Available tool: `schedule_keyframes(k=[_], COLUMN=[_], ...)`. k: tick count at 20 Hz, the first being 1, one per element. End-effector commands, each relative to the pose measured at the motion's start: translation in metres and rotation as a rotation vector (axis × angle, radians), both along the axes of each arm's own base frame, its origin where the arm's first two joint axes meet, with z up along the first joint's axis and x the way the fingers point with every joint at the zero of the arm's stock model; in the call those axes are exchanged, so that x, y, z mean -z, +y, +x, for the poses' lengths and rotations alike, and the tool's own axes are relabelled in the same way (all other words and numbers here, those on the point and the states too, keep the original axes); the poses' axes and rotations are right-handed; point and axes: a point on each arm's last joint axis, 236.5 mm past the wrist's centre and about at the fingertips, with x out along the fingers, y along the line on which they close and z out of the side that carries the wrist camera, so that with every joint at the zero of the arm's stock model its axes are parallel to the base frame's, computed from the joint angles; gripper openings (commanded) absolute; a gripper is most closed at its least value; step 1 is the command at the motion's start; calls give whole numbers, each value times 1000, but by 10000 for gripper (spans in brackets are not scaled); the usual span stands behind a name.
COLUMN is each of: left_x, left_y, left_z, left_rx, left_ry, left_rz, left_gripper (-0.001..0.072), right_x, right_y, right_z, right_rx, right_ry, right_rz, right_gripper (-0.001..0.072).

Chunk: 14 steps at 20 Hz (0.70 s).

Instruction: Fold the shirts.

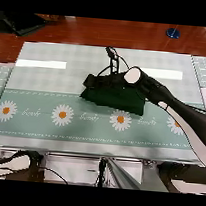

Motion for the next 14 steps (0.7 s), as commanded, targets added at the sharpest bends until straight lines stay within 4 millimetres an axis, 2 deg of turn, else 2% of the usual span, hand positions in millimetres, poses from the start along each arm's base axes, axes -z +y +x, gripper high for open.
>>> schedule_keyframes(k=[1, 2, 4, 6, 7, 8, 9, 10, 11, 12, 13, 14], left_x=[15, 27, 57, 99, 119, 139, 156, 172, 190, 210, 230, 252], left_y=[4, 7, 18, 42, 55, 69, 77, 79, 78, 78, 81, 89], left_z=[-1, 0, 4, 7, 6, 4, 2, -3, -8, -15, -23, -33], left_rx=[-8, -15, -39, -82, -103, -122, -131, -123, -98, -77, -75, -77], left_ry=[13, 26, 63, 134, 177, 226, 271, 314, 352, 406, 478, 553], left_rz=[77, 125, 244, 430, 523, 618, 680, 723, 758, 795, 845, 915], left_gripper=[32, 33, 33, 39, 93, 288, 532, 626, 620, 614, 599, 599], right_x=[-24, -43, -76, -91, -92, -91, -85, -75, -57, -37, -18, 1], right_y=[-18, -49, -136, -260, -334, -399, -457, -489, -504, -507, -500, -487], right_z=[9, 15, 26, 28, 18, 1, -23, -44, -59, -69, -75, -79], right_rx=[21, 25, 68, 215, 319, 400, 468, 485, 494, 511, 525, 525], right_ry=[-31, -63, -147, -181, -152, -91, 13, 108, 188, 257, 313, 357], right_rz=[12, -19, -160, -434, -611, -771, -898, -933, -888, -788, -670, -538], right_gripper=[603, 602, 597, 595, 589, 540, 513, 513, 517, 558, 566, 604])
